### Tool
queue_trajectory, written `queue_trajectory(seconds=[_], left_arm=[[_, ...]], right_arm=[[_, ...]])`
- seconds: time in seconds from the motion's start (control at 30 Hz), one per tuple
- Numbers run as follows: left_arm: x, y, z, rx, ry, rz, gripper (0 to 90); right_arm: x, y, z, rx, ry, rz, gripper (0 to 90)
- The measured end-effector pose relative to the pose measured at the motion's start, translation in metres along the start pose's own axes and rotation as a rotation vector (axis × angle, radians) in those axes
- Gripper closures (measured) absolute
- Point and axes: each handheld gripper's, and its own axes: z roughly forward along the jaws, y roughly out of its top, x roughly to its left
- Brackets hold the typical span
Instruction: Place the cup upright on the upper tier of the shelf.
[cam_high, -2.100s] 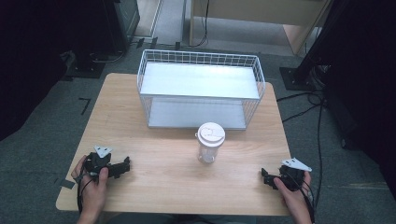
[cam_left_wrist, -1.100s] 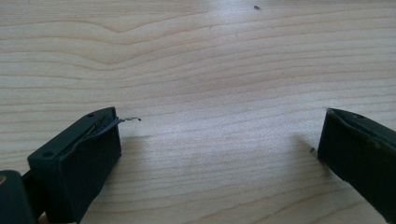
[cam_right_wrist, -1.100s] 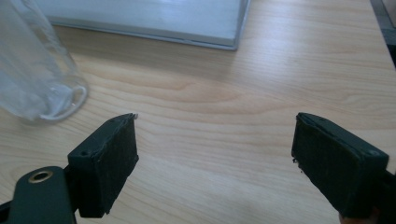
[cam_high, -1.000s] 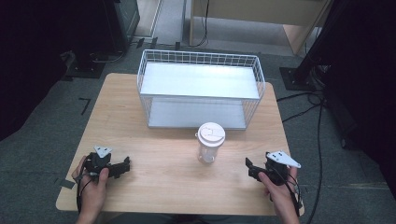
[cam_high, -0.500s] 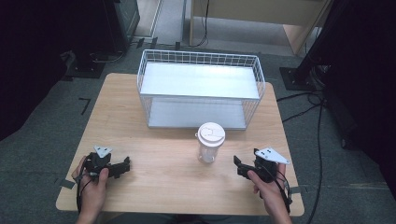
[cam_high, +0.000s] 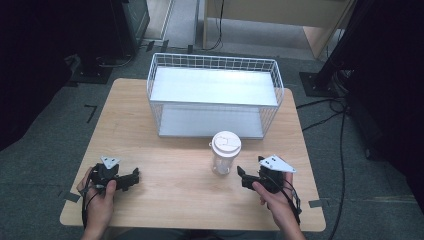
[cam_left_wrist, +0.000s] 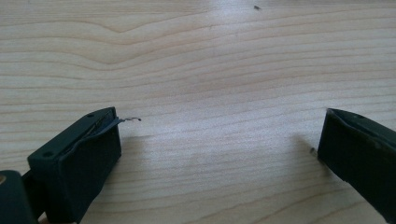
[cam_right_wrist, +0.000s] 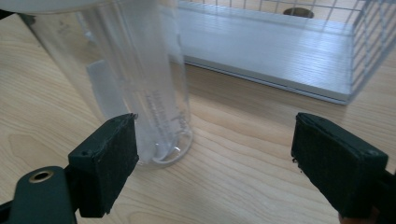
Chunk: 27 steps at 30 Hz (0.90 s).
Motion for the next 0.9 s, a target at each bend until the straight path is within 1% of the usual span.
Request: queue_trajectory(seconds=[0.1, 0.2, 0.3, 0.33, 0.4, 0.57, 0.6, 0.73, 0.9], left_arm=[[0.000, 0.000, 0.000, -0.001, 0.000, -0.002, 0.0], [0.000, 0.000, 0.000, -0.001, 0.000, 0.000, 0.0], [0.000, 0.000, 0.000, -0.001, 0.000, -0.002, 0.0], [0.000, 0.000, 0.000, -0.001, 0.000, -0.002, 0.0], [0.000, 0.000, 0.000, 0.000, 0.000, 0.001, 0.0], [0.000, 0.000, 0.000, 0.000, 0.000, 0.001, 0.0], [0.000, 0.000, 0.000, 0.001, 0.000, 0.001, 0.0], [0.000, 0.000, 0.000, 0.000, 0.000, 0.001, 0.0], [0.000, 0.000, 0.000, 0.000, 0.000, 0.000, 0.0]], right_arm=[[0.005, 0.002, 0.003, -0.006, 0.018, -0.009, 14.7], [0.010, 0.003, 0.005, -0.005, 0.036, -0.007, 14.7], [0.015, 0.004, 0.007, -0.016, 0.062, -0.027, 14.7], [0.015, 0.004, 0.007, -0.016, 0.062, -0.027, 14.7], [0.020, 0.005, 0.008, -0.025, 0.088, -0.032, 14.7], [0.023, 0.008, 0.011, -0.040, 0.108, -0.022, 14.7], [0.024, 0.009, 0.012, -0.050, 0.121, -0.015, 14.7], [0.029, 0.012, 0.017, -0.064, 0.133, -0.009, 14.7], [0.034, 0.016, 0.022, -0.077, 0.132, -0.009, 14.7]])
